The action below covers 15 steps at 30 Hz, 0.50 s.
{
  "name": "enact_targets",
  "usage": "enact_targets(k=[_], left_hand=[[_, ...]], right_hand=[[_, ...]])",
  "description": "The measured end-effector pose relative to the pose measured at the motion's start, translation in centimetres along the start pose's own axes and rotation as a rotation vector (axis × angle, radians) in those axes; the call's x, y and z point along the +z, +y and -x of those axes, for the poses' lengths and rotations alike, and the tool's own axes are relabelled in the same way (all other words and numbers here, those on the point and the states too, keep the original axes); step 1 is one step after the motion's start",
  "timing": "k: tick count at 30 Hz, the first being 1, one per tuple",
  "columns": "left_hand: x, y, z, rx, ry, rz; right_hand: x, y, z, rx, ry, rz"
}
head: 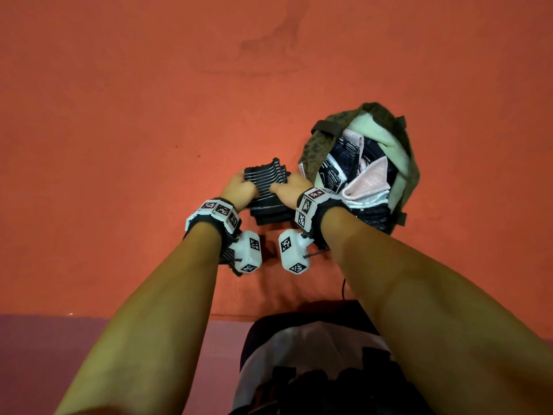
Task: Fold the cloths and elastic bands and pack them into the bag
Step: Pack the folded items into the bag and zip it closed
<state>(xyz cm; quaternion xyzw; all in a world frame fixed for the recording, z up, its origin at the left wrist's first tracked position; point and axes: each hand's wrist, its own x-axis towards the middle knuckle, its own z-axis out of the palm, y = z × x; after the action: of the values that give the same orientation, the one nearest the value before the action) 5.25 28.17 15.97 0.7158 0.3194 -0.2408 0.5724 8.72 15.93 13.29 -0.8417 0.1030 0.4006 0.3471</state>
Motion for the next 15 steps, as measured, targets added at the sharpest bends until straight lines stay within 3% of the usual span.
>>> enact_targets(k=[7, 15], left_hand=[[0.9, 3.1, -0.1, 0.065, 0.028, 0.107], [7.0, 7.2, 0.0, 0.130, -0.040, 0.112]], right_hand=[[-5.6, -1.1, 1.9, -0.086, 0.065, -0.116], [-12.8, 2.4, 2.0, -0.078, 0.192, -0.252]])
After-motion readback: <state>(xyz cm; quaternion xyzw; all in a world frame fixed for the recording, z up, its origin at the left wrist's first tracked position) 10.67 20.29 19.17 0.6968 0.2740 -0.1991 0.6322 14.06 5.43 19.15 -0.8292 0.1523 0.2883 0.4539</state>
